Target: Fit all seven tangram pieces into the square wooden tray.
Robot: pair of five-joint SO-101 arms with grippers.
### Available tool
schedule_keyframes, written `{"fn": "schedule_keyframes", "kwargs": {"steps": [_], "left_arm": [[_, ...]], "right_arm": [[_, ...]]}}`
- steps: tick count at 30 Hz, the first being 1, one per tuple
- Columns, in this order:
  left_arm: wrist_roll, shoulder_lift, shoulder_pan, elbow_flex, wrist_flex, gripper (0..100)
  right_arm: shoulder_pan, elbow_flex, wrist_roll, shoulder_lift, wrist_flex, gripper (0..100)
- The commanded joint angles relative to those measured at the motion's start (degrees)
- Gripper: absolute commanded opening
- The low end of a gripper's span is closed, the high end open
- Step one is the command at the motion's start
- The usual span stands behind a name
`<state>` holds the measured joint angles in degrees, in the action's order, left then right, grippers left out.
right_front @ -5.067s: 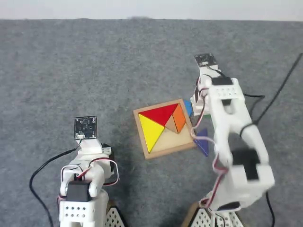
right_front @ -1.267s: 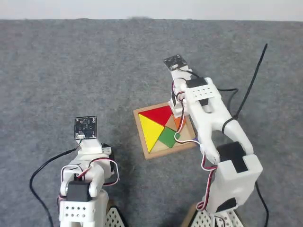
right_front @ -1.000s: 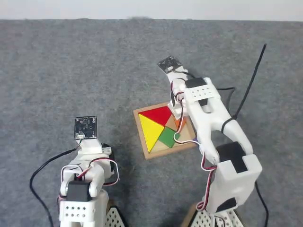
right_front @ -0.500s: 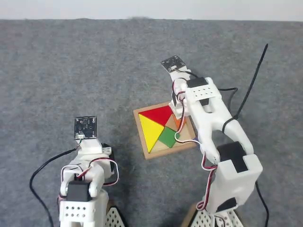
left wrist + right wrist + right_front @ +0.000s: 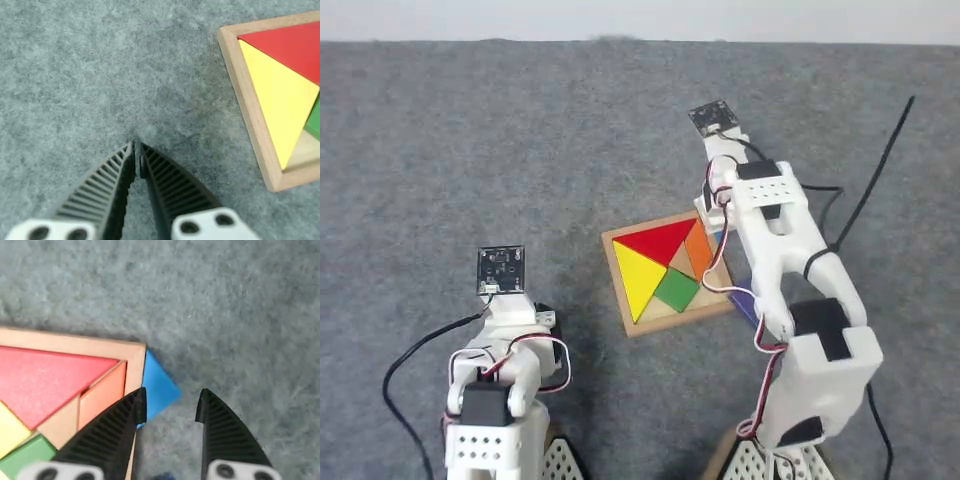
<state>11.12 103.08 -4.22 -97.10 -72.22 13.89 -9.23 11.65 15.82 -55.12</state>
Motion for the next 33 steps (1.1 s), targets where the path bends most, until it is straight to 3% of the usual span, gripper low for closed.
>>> {"fn": "schedule_keyframes", "kwargs": {"steps": [1, 10, 25, 33], "left_arm": [[-0.62, 1.14, -0.35, 0.66, -0.09, 1], [-0.62, 1.14, -0.35, 0.66, -0.09, 1], [-0.62, 1.14, -0.35, 0.66, -0.09, 1], [-0.62, 1.14, -0.35, 0.66, -0.09, 1]], "right_arm": [[-0.92, 5.80, -0.44, 2.15, 0.22, 16.3], [-1.54, 14.07, -0.53, 10.15, -6.11, 16.3], [-12.88, 14.15, -0.09, 9.89, -8.66, 16.3], [-4.53, 6.42, -0.18, -1.01, -7.43, 16.2]]}}
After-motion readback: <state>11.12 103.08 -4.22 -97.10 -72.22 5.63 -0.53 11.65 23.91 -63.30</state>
